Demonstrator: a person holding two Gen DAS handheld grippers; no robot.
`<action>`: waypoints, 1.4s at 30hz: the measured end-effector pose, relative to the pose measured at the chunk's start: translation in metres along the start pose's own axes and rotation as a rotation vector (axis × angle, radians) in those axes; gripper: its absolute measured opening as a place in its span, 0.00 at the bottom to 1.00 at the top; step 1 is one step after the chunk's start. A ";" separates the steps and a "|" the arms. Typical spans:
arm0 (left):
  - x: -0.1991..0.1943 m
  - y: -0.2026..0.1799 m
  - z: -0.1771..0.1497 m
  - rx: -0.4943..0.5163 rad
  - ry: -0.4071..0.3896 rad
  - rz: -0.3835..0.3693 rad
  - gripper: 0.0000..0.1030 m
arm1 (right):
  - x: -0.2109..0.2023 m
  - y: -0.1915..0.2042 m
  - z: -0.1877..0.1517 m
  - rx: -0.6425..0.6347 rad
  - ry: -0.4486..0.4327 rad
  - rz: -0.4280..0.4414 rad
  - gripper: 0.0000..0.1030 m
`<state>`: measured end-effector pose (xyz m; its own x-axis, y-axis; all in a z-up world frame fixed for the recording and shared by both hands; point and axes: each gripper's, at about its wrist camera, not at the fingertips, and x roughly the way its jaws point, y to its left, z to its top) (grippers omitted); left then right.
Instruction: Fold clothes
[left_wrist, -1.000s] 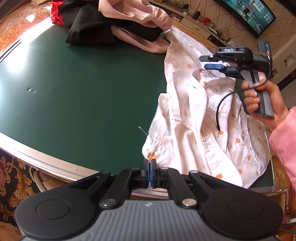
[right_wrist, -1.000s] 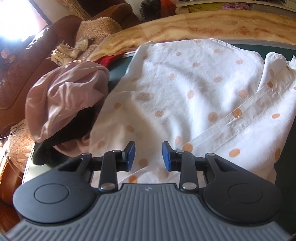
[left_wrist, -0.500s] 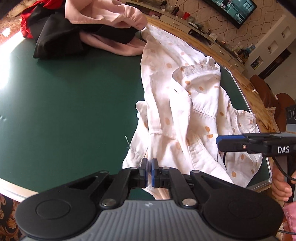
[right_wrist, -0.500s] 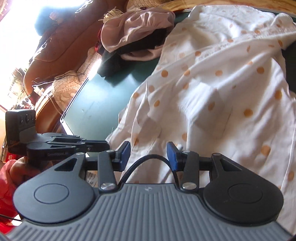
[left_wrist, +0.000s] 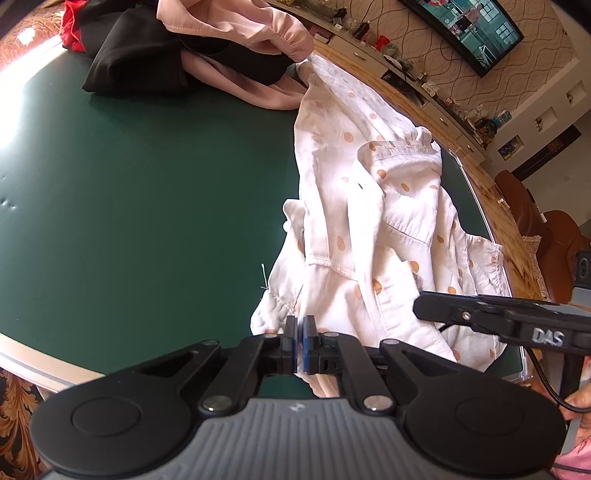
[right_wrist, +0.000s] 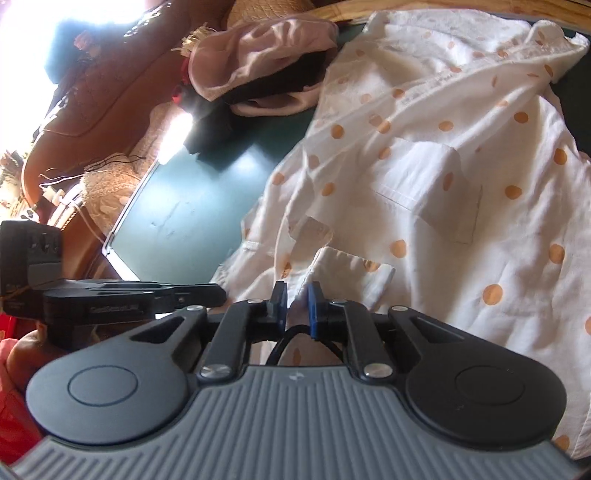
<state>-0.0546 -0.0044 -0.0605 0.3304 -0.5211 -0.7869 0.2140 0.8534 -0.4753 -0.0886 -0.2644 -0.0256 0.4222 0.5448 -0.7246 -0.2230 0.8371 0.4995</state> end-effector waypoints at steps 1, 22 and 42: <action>-0.002 0.001 0.001 -0.004 -0.009 0.007 0.04 | -0.004 0.013 -0.001 -0.067 0.011 0.035 0.10; -0.018 -0.037 0.028 0.066 -0.079 -0.020 0.26 | 0.007 0.007 0.001 0.090 0.007 -0.121 0.59; -0.027 -0.038 0.041 0.094 -0.087 -0.017 0.36 | 0.037 0.106 -0.017 -0.474 0.134 -0.076 0.16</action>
<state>-0.0340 -0.0226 -0.0051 0.4034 -0.5384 -0.7399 0.3045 0.8415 -0.4463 -0.1115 -0.1541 -0.0077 0.3430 0.4572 -0.8206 -0.5843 0.7878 0.1947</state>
